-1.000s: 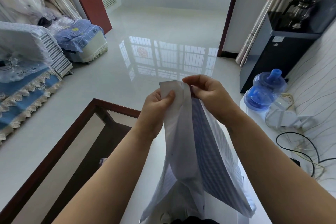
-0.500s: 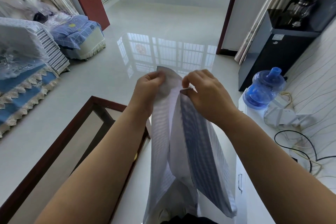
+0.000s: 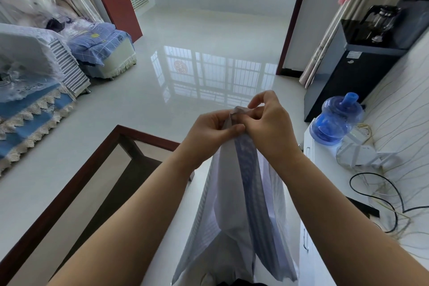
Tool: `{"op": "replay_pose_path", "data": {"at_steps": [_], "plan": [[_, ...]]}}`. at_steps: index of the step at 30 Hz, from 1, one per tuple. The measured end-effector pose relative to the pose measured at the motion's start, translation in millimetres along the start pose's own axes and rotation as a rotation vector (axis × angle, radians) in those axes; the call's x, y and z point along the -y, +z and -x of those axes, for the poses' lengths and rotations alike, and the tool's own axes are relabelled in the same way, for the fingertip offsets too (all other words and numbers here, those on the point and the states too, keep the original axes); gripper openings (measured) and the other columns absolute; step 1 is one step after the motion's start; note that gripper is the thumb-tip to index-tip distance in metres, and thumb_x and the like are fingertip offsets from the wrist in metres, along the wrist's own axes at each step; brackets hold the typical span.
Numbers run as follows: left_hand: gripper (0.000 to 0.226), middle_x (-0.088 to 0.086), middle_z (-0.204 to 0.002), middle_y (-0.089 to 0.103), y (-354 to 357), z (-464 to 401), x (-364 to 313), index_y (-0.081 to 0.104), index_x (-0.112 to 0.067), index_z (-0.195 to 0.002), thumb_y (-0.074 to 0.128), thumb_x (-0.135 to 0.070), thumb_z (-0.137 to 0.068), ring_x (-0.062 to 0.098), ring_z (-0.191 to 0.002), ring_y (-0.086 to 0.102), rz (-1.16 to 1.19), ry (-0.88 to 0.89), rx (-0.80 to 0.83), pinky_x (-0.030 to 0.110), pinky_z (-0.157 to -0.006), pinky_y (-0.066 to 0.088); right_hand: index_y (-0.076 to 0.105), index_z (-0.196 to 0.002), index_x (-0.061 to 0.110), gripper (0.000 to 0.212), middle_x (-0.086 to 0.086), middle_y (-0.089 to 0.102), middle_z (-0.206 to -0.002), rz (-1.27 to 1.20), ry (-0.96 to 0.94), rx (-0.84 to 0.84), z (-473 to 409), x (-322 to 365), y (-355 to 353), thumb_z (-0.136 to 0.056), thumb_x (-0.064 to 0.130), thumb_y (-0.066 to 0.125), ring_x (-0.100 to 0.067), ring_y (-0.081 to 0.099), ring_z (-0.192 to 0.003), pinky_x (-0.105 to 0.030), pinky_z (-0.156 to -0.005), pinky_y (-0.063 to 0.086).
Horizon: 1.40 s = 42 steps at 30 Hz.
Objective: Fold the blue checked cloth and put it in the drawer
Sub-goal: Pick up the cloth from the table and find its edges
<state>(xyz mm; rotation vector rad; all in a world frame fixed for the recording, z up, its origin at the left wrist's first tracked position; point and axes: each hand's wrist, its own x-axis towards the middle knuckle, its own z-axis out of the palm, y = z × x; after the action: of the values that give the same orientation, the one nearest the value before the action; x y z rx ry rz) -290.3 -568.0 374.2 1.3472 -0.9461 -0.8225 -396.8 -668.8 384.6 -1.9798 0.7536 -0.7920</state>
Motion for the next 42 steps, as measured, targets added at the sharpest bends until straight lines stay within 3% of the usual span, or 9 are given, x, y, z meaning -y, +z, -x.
{"op": "replay_pose_path", "data": {"at_steps": [5,10,19,22,25,28,31,35,42], "plan": [[0.019,0.003,-0.09,0.074,3,4,5,0.07,-0.006,-0.102,0.054,-0.001,-0.094,0.017,-0.09,0.07,0.0,0.031,-0.081,0.024,-0.079,0.053,0.058,-0.105,0.021,0.028,0.004,0.069,-0.073,0.001,-0.002,0.019,-1,2,-2,-0.083,0.033,0.071,-0.008,0.067,-0.068,-0.028,-0.071,0.058],[0.023,0.002,-0.089,0.074,3,3,6,0.07,-0.008,-0.101,0.048,-0.002,-0.097,0.016,-0.09,0.07,-0.036,0.018,-0.089,0.025,-0.079,0.053,0.071,-0.091,0.018,0.021,0.005,0.071,-0.08,0.084,0.042,0.126,-12,4,-7,-0.082,0.037,0.071,-0.009,0.067,-0.076,-0.033,-0.076,0.057],[0.027,0.016,-0.108,0.07,-20,-7,-1,0.065,0.001,-0.114,0.045,0.003,-0.097,0.025,-0.105,0.067,-0.085,-0.157,0.19,0.033,-0.091,0.053,0.069,-0.081,0.025,0.028,0.013,0.061,-0.072,0.415,0.102,0.216,-16,1,-8,-0.082,0.052,0.063,-0.011,0.06,-0.074,-0.03,-0.068,0.05],[0.022,0.01,-0.098,0.074,-15,-7,-1,0.07,-0.005,-0.104,0.049,-0.005,-0.098,0.019,-0.095,0.07,-0.067,-0.195,0.098,0.027,-0.083,0.055,0.068,-0.081,0.022,0.03,0.006,0.064,-0.078,0.438,0.111,0.209,-15,1,-5,-0.084,0.051,0.06,-0.015,0.061,-0.076,-0.033,-0.07,0.05],[0.022,0.005,-0.086,0.075,0,-8,1,0.074,-0.011,-0.091,0.055,-0.02,-0.097,0.013,-0.084,0.071,-0.124,-0.202,-0.049,0.021,-0.072,0.054,0.069,-0.088,0.02,0.026,0.004,0.067,-0.077,0.25,0.097,0.106,-9,-6,0,-0.086,0.045,0.063,-0.015,0.063,-0.074,-0.032,-0.068,0.052],[0.031,0.015,-0.071,0.061,7,-13,8,0.067,0.0,-0.078,0.056,-0.023,-0.094,0.023,-0.067,0.058,-0.21,-0.191,-0.195,0.032,-0.064,0.047,0.054,-0.108,0.017,0.032,0.004,0.062,-0.074,0.154,0.056,-0.042,6,-18,10,-0.088,0.041,0.063,-0.013,0.06,-0.065,-0.023,-0.057,0.045],[0.036,0.012,-0.066,0.048,12,-22,6,0.054,0.009,-0.073,0.053,-0.022,-0.091,0.021,-0.062,0.044,-0.213,-0.178,-0.352,0.033,-0.06,0.037,0.049,-0.106,0.015,0.036,0.0,0.059,-0.093,0.241,-0.02,-0.116,22,-42,26,-0.086,0.041,0.065,-0.017,0.057,-0.082,-0.032,-0.066,0.051],[0.032,0.004,-0.057,0.041,15,-32,-10,0.053,-0.001,-0.067,0.049,-0.015,-0.096,0.008,-0.05,0.04,-0.207,-0.121,-0.416,0.016,-0.048,0.034,0.061,-0.105,0.02,0.03,-0.01,0.046,-0.123,0.37,0.04,-0.212,39,-83,41,-0.086,0.043,0.063,-0.026,0.045,-0.112,-0.045,-0.091,0.05],[0.03,0.011,-0.079,0.058,21,-43,-22,0.068,0.001,-0.085,0.049,-0.019,-0.098,0.018,-0.073,0.054,-0.195,-0.084,-0.422,0.025,-0.066,0.044,0.07,-0.098,0.025,0.021,-0.011,0.032,-0.151,0.522,0.09,-0.22,50,-109,27,-0.086,0.041,0.065,-0.036,0.028,-0.138,-0.053,-0.109,0.028]]}}
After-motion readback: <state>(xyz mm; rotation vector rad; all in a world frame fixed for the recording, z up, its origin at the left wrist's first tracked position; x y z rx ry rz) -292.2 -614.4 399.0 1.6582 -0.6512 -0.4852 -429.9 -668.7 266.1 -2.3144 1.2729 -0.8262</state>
